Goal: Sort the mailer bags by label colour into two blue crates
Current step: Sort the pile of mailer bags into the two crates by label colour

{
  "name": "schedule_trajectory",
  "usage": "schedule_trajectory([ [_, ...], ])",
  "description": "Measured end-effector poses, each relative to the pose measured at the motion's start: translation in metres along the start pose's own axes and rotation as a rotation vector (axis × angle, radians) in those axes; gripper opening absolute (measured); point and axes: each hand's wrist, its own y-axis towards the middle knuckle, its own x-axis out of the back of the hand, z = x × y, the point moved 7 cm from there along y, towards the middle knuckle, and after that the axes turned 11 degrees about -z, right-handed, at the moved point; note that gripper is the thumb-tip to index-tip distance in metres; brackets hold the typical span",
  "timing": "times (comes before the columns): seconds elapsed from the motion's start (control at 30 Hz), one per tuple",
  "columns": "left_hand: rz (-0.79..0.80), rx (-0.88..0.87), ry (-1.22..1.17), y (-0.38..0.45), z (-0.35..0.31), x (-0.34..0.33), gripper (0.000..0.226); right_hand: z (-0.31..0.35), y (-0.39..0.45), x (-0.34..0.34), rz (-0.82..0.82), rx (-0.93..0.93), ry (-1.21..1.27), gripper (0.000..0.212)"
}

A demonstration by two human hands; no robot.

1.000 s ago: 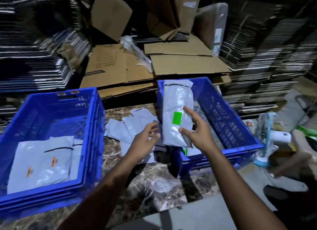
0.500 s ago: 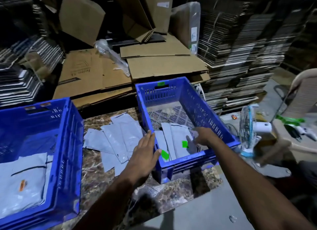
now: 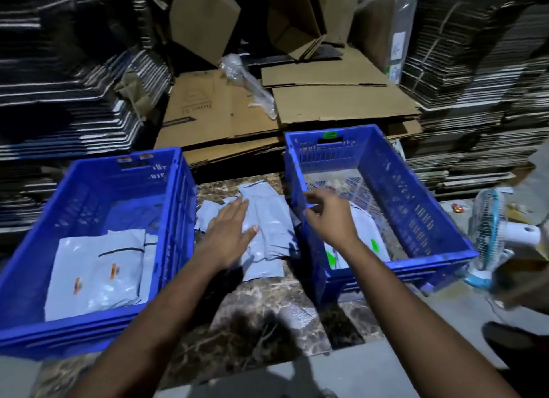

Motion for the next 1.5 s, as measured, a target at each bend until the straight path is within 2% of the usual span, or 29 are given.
schedule_trajectory([
  [0.13,-0.127,0.110,0.140,-0.023,0.077,0.035,0.075,0.013,-0.016,-0.080,0.174,0.006,-0.010,0.034],
  [0.27,-0.065,0.174,0.246,-0.051,0.117,0.036,0.080,-0.007,-0.024,-0.148,0.337,-0.050,-0.272,0.039],
  [0.33,-0.069,0.201,0.188,-0.056,0.120,0.032,0.068,-0.017,-0.024,-0.168,0.368,-0.009,-0.442,0.028],
  [0.43,-0.146,0.210,0.101,-0.055,0.118,0.035,0.059,-0.039,-0.020,-0.185,0.355,0.009,-0.637,0.024],
  [0.57,-0.209,0.240,0.004,-0.058,0.121,0.038,0.051,-0.052,-0.020,-0.185,0.356,-0.107,-0.667,0.025],
  [0.7,-0.241,0.274,-0.045,-0.058,0.121,0.039,0.048,-0.057,-0.020,-0.179,0.381,-0.212,-0.663,0.017],
  [0.83,-0.284,0.314,-0.095,-0.059,0.118,0.047,0.046,-0.038,-0.016,-0.160,0.214,-0.179,-0.661,0.018],
  [0.93,-0.285,0.316,-0.082,-0.061,0.115,0.050,0.046,-0.021,-0.017,-0.139,0.029,-0.143,-0.520,0.018],
  [1.03,-0.304,0.273,-0.012,-0.063,0.114,0.051,0.044,-0.007,-0.023,-0.119,-0.128,-0.154,-0.132,0.024],
  [1.1,-0.337,0.205,0.085,-0.063,0.109,0.053,0.040,-0.006,-0.032,-0.110,-0.113,-0.244,0.182,0.021],
  [1.2,-0.326,0.077,0.142,-0.064,0.091,0.052,0.047,-0.002,-0.056,-0.111,0.062,-0.413,0.577,0.013],
  [1.27,-0.277,0.111,-0.130,-0.069,0.073,0.050,0.041,0.004,-0.074,-0.114,0.189,-0.486,0.713,0.017],
  [1.37,-0.196,0.428,-0.883,-0.083,0.046,0.040,0.017,0.015,-0.098,-0.114,0.309,-0.429,0.729,0.031],
  [1.4,-0.210,0.493,-1.011,-0.086,0.041,0.035,0.017,0.018,-0.101,-0.111,0.304,-0.378,0.707,0.036],
  [1.5,-0.274,0.530,-1.112,-0.093,0.035,0.030,0.028,0.032,-0.103,-0.090,0.234,-0.281,0.678,0.067],
])
